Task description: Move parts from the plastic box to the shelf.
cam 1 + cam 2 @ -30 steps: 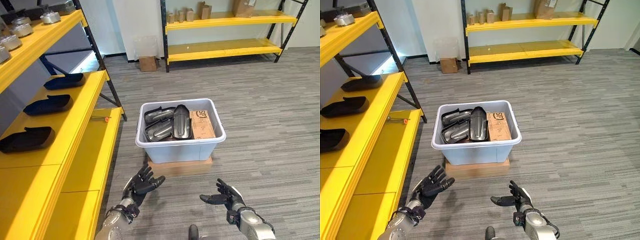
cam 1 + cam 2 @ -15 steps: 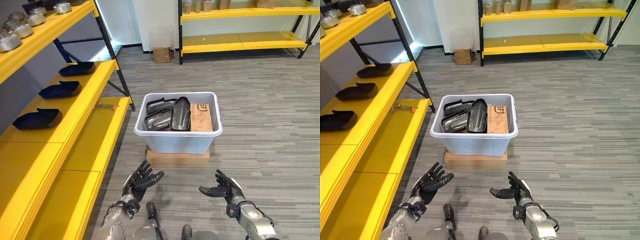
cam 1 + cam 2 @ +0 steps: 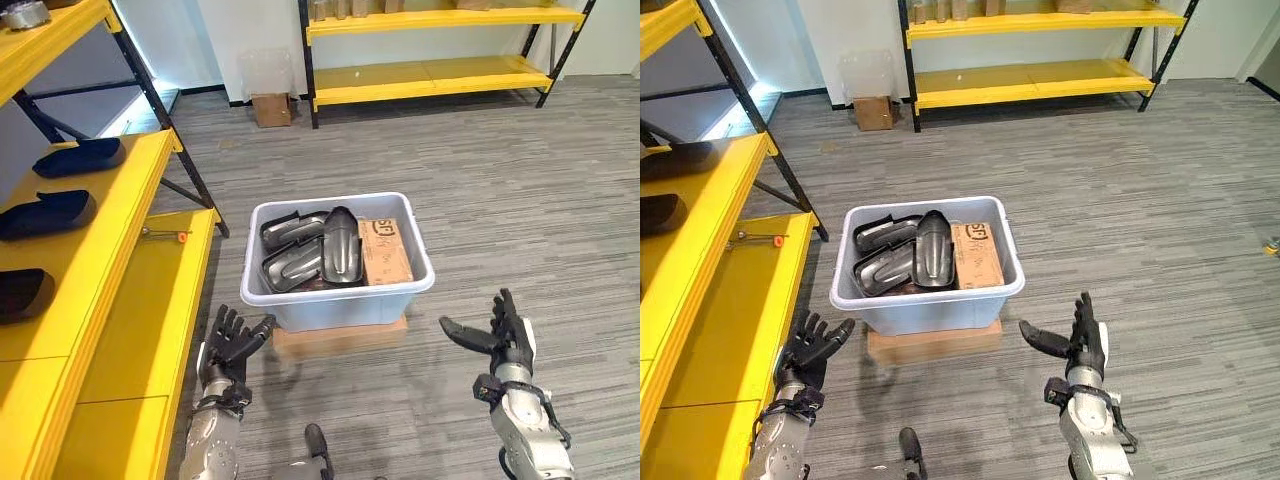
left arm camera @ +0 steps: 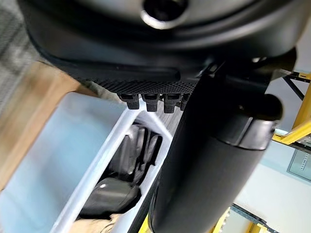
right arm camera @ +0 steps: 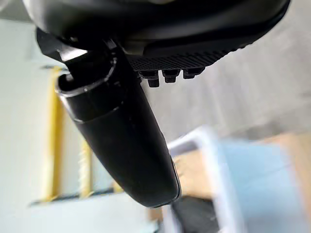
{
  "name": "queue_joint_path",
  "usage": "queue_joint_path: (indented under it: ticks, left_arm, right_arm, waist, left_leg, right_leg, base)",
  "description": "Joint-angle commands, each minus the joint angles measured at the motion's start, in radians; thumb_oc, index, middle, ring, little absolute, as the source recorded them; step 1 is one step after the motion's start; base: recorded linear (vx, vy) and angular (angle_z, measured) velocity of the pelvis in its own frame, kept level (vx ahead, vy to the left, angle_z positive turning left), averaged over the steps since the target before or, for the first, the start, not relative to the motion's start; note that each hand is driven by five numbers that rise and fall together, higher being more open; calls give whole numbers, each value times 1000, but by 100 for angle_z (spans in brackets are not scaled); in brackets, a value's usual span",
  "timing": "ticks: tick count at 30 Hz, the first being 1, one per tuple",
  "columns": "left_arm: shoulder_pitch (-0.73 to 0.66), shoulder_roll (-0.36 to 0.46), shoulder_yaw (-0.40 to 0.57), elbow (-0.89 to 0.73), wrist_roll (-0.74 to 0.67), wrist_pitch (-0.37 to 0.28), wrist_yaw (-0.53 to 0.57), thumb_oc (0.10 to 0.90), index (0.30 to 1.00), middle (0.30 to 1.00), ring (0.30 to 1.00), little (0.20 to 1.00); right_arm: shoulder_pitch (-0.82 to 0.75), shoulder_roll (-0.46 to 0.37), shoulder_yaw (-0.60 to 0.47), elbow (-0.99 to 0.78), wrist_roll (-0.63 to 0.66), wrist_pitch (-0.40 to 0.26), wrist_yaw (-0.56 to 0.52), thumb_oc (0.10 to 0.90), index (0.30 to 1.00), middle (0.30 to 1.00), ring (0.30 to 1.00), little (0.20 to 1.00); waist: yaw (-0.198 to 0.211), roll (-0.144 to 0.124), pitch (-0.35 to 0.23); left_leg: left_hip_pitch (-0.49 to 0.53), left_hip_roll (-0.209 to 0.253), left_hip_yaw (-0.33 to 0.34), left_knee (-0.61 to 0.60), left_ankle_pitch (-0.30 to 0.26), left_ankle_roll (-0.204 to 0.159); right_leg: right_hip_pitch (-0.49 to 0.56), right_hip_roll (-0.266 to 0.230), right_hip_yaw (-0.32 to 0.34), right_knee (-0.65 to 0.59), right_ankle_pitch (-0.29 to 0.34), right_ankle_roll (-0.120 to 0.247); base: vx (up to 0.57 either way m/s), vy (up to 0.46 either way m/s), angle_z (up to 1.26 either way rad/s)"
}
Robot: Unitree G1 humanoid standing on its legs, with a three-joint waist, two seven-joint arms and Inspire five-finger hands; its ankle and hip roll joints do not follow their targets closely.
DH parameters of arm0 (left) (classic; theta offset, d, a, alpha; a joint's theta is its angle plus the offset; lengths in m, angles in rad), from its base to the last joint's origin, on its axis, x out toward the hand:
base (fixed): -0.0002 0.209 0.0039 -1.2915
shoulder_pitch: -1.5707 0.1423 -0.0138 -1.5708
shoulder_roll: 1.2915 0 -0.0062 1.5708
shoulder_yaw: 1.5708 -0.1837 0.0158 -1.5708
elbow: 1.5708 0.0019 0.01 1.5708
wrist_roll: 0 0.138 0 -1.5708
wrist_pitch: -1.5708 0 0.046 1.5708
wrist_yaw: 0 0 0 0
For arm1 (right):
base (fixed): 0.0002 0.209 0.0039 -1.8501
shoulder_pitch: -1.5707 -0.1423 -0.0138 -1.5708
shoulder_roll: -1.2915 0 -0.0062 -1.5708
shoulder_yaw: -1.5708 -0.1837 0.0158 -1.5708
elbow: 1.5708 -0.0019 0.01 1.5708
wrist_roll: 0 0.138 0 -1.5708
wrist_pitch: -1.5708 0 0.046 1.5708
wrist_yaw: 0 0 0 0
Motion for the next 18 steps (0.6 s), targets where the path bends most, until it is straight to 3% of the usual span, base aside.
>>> queue_joint_path:
  ticks: [1, 6, 12, 18]
  left_arm:
    - [-35, 60, 36, -120, 42, -163, -25, 900, 1000, 1000, 1000, 1000]
    - [-58, 88, 70, -237, 49, -211, -25, 900, 1000, 1000, 1000, 1000]
    - [-88, 127, 102, -344, 44, -199, -31, 900, 1000, 1000, 1000, 1000]
    - [-84, 146, 109, -482, 67, -162, -101, 900, 1000, 1000, 1000, 1000]
  right_arm:
    - [-70, -18, -20, -89, -82, -184, -48, 900, 1000, 1000, 1000, 1000]
    - [-87, -23, -43, -179, -155, -246, -92, 900, 1000, 1000, 1000, 1000]
    - [-101, -18, -62, -249, -192, -269, -119, 900, 1000, 1000, 1000, 1000]
    - [-108, 18, -80, -314, -211, -265, -127, 900, 1000, 1000, 1000, 1000]
  waist:
    - [13, -19, -100]
    - [23, -22, -117]
    - [34, -29, -137]
    - [40, -35, -150]
  left_leg:
    - [-85, 70, -15, 82, -72, -115]
    - [-71, 47, -28, 75, -101, -96]
    - [-46, 23, -54, 59, -122, -71]
    - [-10, -21, -120, 74, -169, -18]
  right_leg:
    - [-26, -9, -61, -8, 70, 1]
    - [-24, -30, -58, -13, 70, 23]
    - [-33, -45, -58, 24, 61, 46]
    - [-112, -66, -16, 197, 135, 89]
  base:
    - [177, 105, 11]
    - [163, 94, 6]
    - [149, 81, -3]
    - [133, 122, -1]
